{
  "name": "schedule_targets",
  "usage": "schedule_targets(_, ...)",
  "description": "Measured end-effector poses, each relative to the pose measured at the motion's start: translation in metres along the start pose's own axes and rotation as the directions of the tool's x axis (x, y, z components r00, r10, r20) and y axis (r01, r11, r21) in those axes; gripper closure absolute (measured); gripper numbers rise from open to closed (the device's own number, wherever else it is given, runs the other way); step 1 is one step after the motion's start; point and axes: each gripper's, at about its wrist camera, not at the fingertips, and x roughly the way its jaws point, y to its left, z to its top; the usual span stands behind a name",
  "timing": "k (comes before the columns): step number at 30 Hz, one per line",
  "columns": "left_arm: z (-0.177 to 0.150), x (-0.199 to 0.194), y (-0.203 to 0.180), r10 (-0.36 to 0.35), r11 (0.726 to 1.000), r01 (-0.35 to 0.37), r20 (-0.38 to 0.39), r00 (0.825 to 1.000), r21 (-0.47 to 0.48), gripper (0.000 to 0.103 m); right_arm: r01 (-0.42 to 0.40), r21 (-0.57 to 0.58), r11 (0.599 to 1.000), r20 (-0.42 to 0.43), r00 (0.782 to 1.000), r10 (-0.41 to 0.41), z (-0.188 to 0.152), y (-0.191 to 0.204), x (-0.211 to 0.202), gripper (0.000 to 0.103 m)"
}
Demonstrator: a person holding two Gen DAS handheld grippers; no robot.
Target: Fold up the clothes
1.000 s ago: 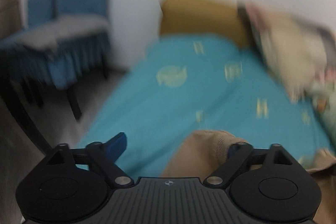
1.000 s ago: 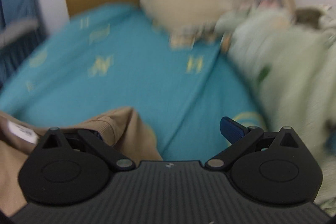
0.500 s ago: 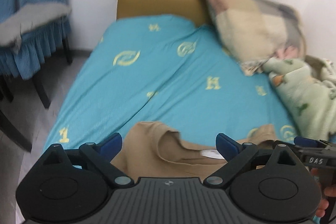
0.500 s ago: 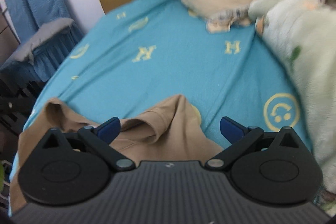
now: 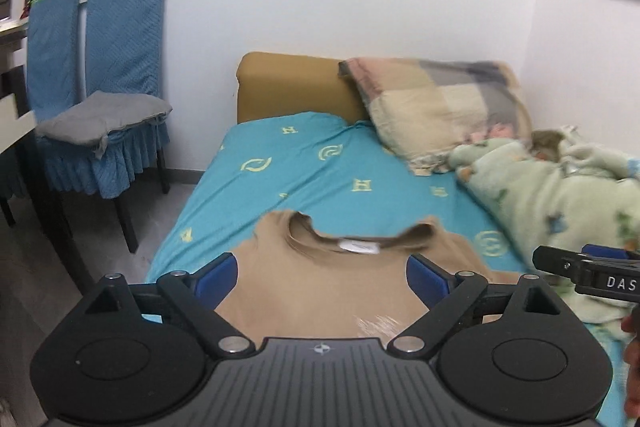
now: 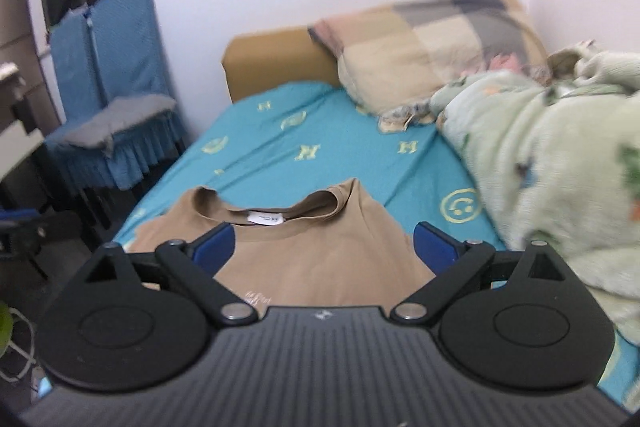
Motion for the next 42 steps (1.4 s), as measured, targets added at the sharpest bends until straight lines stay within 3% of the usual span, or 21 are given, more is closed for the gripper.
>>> schedule_targets(1,-0.005,-0.021,-0.005,-0.009,1.000,0.009,0.012,1.000,-0.002,0.009,-0.005,0.004,1.000,0.018,1.000,0.005,-0.004,-0.001,-0.019,0.019)
schedule_targets(2,-0.011,-0.043,-0.012,-0.016,1.000,0.016,0.023,1.000,0.003,0.009,-0.004,0.008,1.000,0.028,1.000,0.004,-0.008,-0.001,-0.038,0.036)
schedule_targets(6,-0.035,-0.104,-0.033,-0.024,0.999,0.022,0.039,0.999,0.033,0.007,-0.031,0.035,0.999,0.077,0.997,0.028,-0.030,-0.006,-0.105,0.035)
schedule_targets(7,-0.041,-0.118,-0.038,-0.026,0.999,0.024,0.033,0.999,0.033,0.007,-0.033,0.036,0.999,0.081,0.996,0.030,-0.037,-0.008,-0.117,0.032)
schedule_targets(9,-0.048,-0.134,-0.035,-0.028,1.000,0.028,-0.003,1.000,-0.001,0.007,-0.028,0.044,0.999,0.086,0.996,0.024,-0.052,-0.010,-0.138,0.009)
schedule_targets(13,-0.050,-0.143,-0.006,-0.023,0.987,0.014,-0.057,0.998,-0.161,0.007,-0.054,0.101,0.993,0.065,0.997,0.048,-0.083,-0.019,-0.157,0.008)
schedule_targets(19,-0.054,-0.103,0.062,0.028,0.899,-0.069,-0.101,0.995,-0.432,0.017,-0.059,0.225,0.973,0.006,0.998,0.059,-0.118,-0.037,-0.140,0.008)
schedule_targets(23,-0.066,-0.069,0.095,0.064,0.843,-0.121,-0.126,0.990,-0.525,0.025,-0.039,0.265,0.963,-0.068,0.996,0.059,-0.133,-0.044,-0.112,0.008)
schedule_targets(26,-0.076,-0.039,0.114,0.096,0.819,-0.159,-0.142,0.985,-0.551,0.036,-0.032,0.284,0.958,-0.100,0.993,0.063,-0.141,-0.046,-0.089,0.008)
schedule_targets(30,-0.085,0.001,0.125,0.114,0.821,-0.188,-0.168,0.979,-0.539,0.047,-0.042,0.330,0.943,-0.141,0.986,0.093,-0.149,-0.054,-0.059,0.008)
schedule_targets(38,-0.095,0.064,0.130,0.125,0.848,-0.210,-0.201,0.972,-0.487,0.049,-0.037,0.400,0.916,-0.229,0.964,0.139,-0.164,-0.062,-0.014,0.008)
schedule_targets(42,-0.093,0.081,0.115,0.126,0.883,-0.200,-0.197,0.972,-0.424,0.068,-0.035,0.404,0.914,-0.255,0.956,0.149,-0.169,-0.059,-0.005,0.008)
